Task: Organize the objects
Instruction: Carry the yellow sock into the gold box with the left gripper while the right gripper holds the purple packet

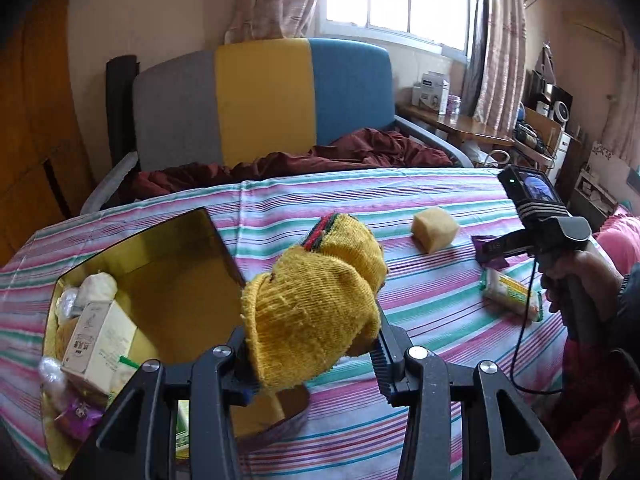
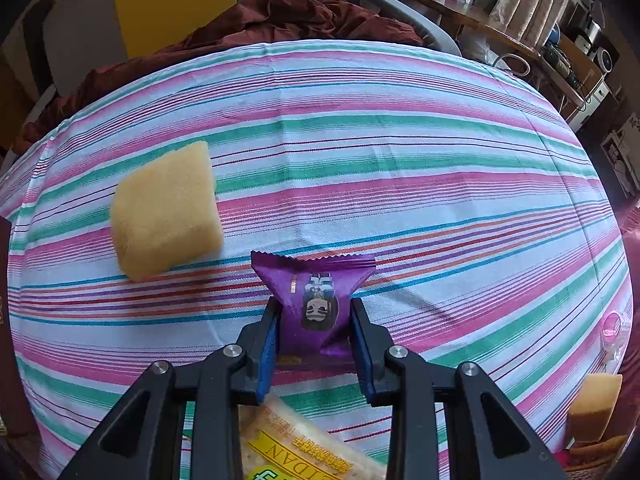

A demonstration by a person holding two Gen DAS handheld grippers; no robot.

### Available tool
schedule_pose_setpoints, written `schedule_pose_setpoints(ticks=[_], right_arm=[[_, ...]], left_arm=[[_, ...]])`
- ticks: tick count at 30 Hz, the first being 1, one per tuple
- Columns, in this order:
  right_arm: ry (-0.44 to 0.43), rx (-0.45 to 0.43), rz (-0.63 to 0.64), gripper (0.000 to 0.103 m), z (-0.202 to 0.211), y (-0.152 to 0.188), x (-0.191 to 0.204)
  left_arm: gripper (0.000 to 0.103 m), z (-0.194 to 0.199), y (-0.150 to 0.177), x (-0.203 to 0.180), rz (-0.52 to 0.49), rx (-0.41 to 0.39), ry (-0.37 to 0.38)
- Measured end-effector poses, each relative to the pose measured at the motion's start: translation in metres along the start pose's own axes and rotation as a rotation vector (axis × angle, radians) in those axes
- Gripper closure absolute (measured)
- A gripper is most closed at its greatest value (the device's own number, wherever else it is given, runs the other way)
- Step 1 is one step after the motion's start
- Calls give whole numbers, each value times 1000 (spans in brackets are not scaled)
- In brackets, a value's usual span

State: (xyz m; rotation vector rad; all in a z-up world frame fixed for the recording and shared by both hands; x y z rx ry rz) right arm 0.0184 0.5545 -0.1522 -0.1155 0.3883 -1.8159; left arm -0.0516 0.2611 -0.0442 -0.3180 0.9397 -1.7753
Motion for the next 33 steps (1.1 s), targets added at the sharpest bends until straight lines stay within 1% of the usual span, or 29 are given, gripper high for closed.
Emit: schedule_pose_setpoints(ticks=[1,3,5,9,11,13,15,16,21,24,25,28,30,33], right_arm=[[2,0,1,71,0,4,-1],[7,0,5,71,3,0,8],[14,0,9,71,-5,-8,19],[18,1,13,71,-3,-6,15],[25,2,20,71,-3,-7,18],[30,3,24,71,0,-6,18],[33,4,28,71,-11,-12,35],[33,4,28,71,-17,-8,42],[32,5,30,71,-28,-16,36],[32,5,29,71,-28,-17,36],[33,6,29,71,-25,-15,47],[30,6,25,71,-25,-14,46],[27,6,23,71,-26,-14,45],[24,6,22,71,-30,-17,42]], left_arm=[[58,1,1,5,9,2,-6],[58,0,2,18,38,16,-12],[58,0,2,36,85,30,-17],[58,1,-5,82,225,58,-12],[58,2,-12,107,287,57,-21],[58,3,-22,131,353,57,-12],[58,3,-33,151,397,49,-19],[58,1,-40,161,410,44,-31],[58,-25,-62,187,413,62,-79],[58,-52,-74,199,415,92,-101],[57,-61,-77,204,425,108,-106],[54,-83,-84,212,441,133,-126],[47,-96,-85,218,429,140,-173],[47,-107,-87,225,417,141,-205]])
Point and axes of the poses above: each gripper's, at about its wrist camera, not at the fingertips, and z roughly against the way its jaws point, x to its left, y to its underside, the point moved 7 cm from there along -z, roughly the way its jaws point, and after that the axes turned 15 degrees about z, right-handed, at the moved point
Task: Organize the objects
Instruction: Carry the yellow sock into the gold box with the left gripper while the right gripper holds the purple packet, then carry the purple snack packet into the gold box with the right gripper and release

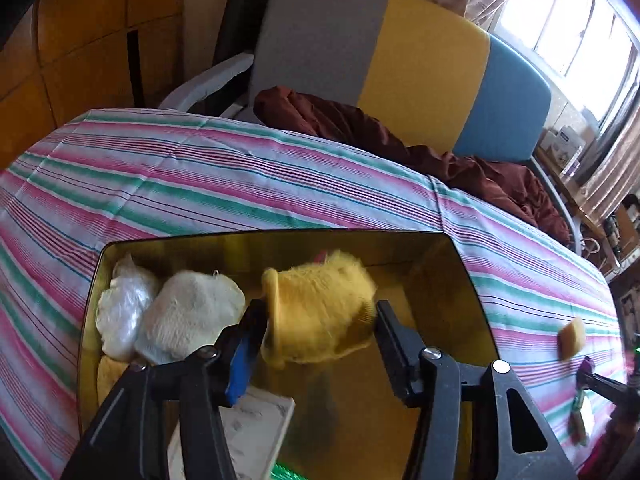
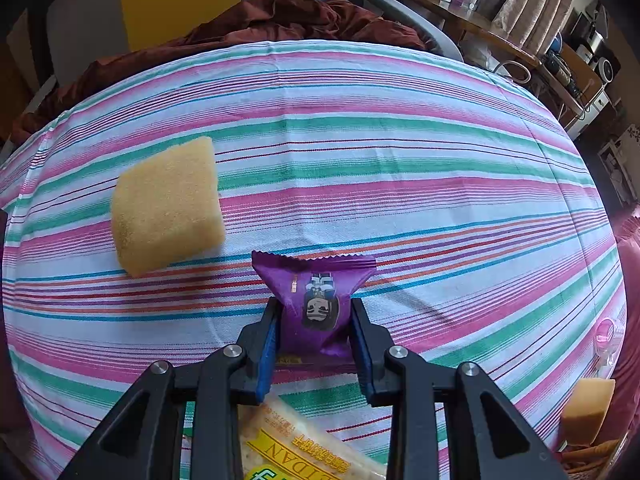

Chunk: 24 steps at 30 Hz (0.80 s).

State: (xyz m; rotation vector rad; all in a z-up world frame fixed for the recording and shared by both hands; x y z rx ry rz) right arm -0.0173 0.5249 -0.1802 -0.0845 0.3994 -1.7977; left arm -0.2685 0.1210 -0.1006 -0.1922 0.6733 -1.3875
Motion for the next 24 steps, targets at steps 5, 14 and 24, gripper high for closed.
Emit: schedule_pose_setpoints(ticks=[5,14,24], right_arm=[[0,0,-2,71,-1,-1,0],[-6,-5,-22,71,10,3,10],[-31,-92,-87,72,34,-2,3]], left_arm=[[39,7,-3,12,1,-29,-26],[35,73,30,8,-116,-176,-47],[15,137,78,8,-180,-285,-38]])
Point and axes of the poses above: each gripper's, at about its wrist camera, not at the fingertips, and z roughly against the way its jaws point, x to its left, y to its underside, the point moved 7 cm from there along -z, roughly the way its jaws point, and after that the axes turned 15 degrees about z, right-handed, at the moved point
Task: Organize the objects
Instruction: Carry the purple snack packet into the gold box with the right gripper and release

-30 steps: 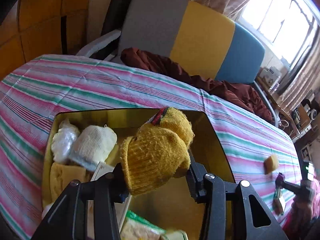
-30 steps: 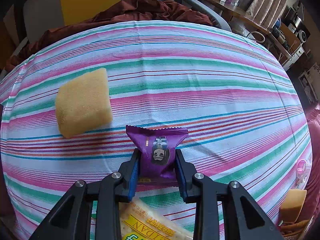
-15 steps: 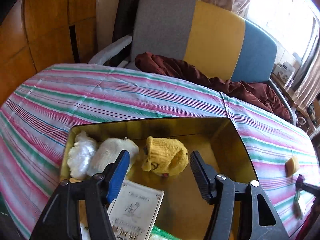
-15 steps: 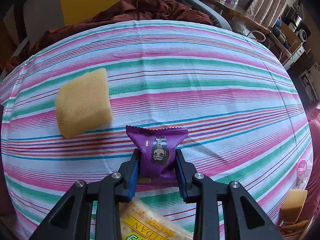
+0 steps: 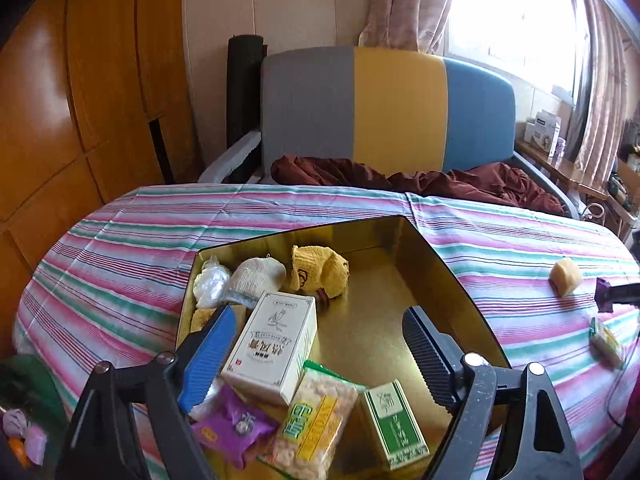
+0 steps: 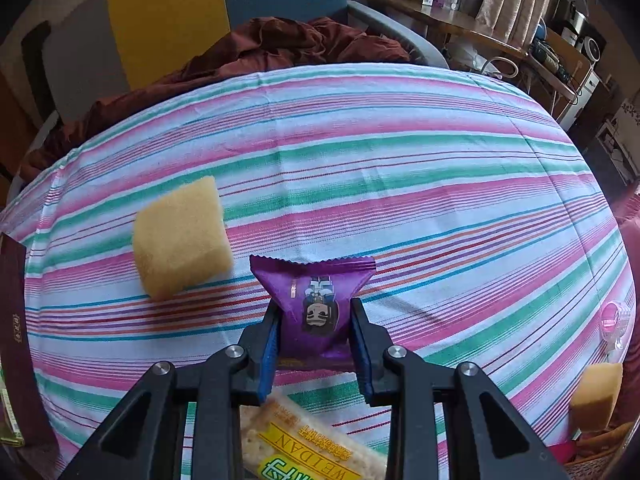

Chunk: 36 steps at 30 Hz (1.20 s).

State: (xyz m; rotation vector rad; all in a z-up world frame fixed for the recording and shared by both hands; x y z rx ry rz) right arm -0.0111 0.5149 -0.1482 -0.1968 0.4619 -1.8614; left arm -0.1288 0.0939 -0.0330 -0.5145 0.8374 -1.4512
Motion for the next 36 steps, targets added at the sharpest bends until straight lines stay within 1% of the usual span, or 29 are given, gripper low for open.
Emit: schedule_pose_setpoints(ticks=[2,4,6,8,11,13,16,19,22,26,31,33,36], right_arm=[[2,-31,14,72,17,-1,5],[8,-68,41,72,30,-11,10],[-2,-116,69,72,48,-20,25],[-30,-161,100,72,69,-28,47],[-111,-205,168,72,90,-41,91],[-161,-225,230,72,103,-44,129],[-254,-236,324,72,116,-46,193],[-331,-225,414,72,116,-46,255],[-405,-183,477,72,109,-41,313],[-438,-104,524,72,84,-32,370],[-434,-16,499,71,50,-30,407],[-471,20,481,71,41,-27,417],[-562,47,429,70,36,-24,426]], left_arm=[[13,9,3,1,-8,-13,-1],[9,14,7,2,-13,-14,11],[7,18,10,5,-3,-19,16],[7,19,15,8,19,-9,28],[5,22,22,13,44,1,34],[1,23,24,17,64,8,36],[0,25,26,23,90,14,41],[0,25,27,30,114,18,42],[0,24,30,37,125,27,36],[0,24,32,45,137,32,30],[0,23,35,55,157,40,25],[0,20,37,61,172,47,22],[0,17,38,68,196,56,15]])
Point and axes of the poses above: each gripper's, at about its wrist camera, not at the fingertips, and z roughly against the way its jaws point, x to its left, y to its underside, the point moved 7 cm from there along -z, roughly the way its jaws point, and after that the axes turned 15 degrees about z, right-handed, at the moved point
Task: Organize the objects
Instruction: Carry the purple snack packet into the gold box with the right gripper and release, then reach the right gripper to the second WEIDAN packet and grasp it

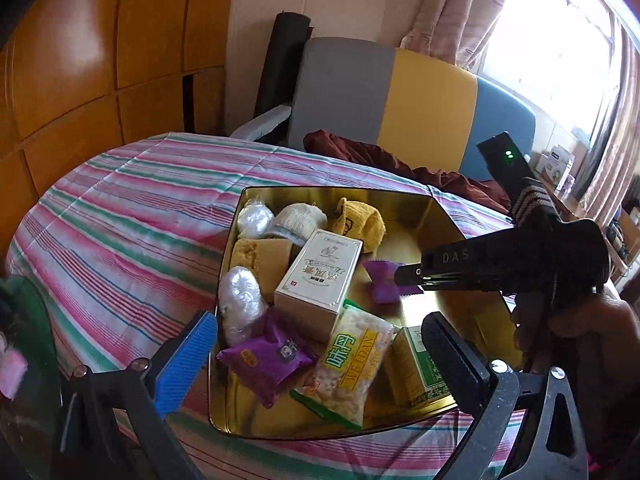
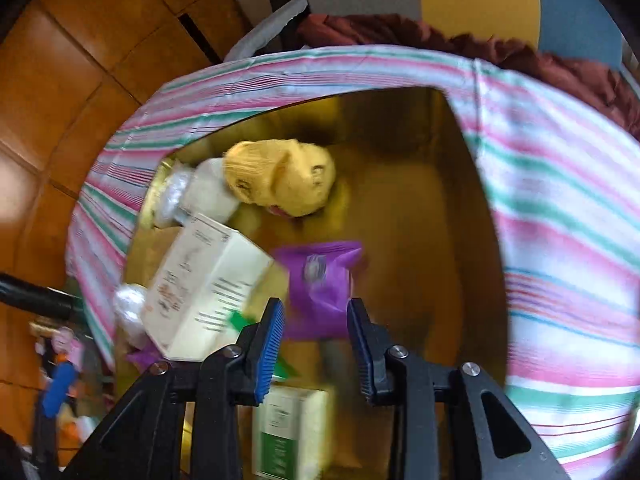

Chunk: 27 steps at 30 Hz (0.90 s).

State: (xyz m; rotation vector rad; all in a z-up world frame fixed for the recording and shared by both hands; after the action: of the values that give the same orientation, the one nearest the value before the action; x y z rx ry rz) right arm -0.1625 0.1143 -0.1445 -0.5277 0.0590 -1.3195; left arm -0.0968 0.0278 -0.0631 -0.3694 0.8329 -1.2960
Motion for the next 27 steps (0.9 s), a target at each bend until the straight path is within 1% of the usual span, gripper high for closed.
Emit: schedule_pose_setpoints(ticks=[2,6,14,16,17,18,19,20,22,23,27], right_arm=[[-27,-16,-13,68,2,2,2],[-16,-40,-12,68,17,13,-3],[75,-65,21,68,62,55,-24],[103,-72,19,69,75,67,-35],[81,-83,14,67,81,72,-38],[90,-84,7,66,86,78,-44],[125,-84,3,66,93,84,-51],[140,-94,-6,66,101,89,-58],[121,-113,-32,66,114,97,-70],[127,-117,-40,66,121,102,-77],[196,-114,-94,64,143,123,-117]], left_arm=[[0,0,-2,4,10,-3,-3],[0,0,-1,5,11,-9,-11],[0,1,10,-9,-46,6,-8],[0,2,12,-14,-59,7,-3],[0,2,13,-16,-64,9,0],[0,2,14,-18,-69,12,3],[0,3,15,-22,-75,13,8],[0,4,16,-25,-83,12,13],[0,5,18,-32,-98,16,21],[0,5,19,-36,-106,18,26],[0,8,25,-50,-141,24,43]])
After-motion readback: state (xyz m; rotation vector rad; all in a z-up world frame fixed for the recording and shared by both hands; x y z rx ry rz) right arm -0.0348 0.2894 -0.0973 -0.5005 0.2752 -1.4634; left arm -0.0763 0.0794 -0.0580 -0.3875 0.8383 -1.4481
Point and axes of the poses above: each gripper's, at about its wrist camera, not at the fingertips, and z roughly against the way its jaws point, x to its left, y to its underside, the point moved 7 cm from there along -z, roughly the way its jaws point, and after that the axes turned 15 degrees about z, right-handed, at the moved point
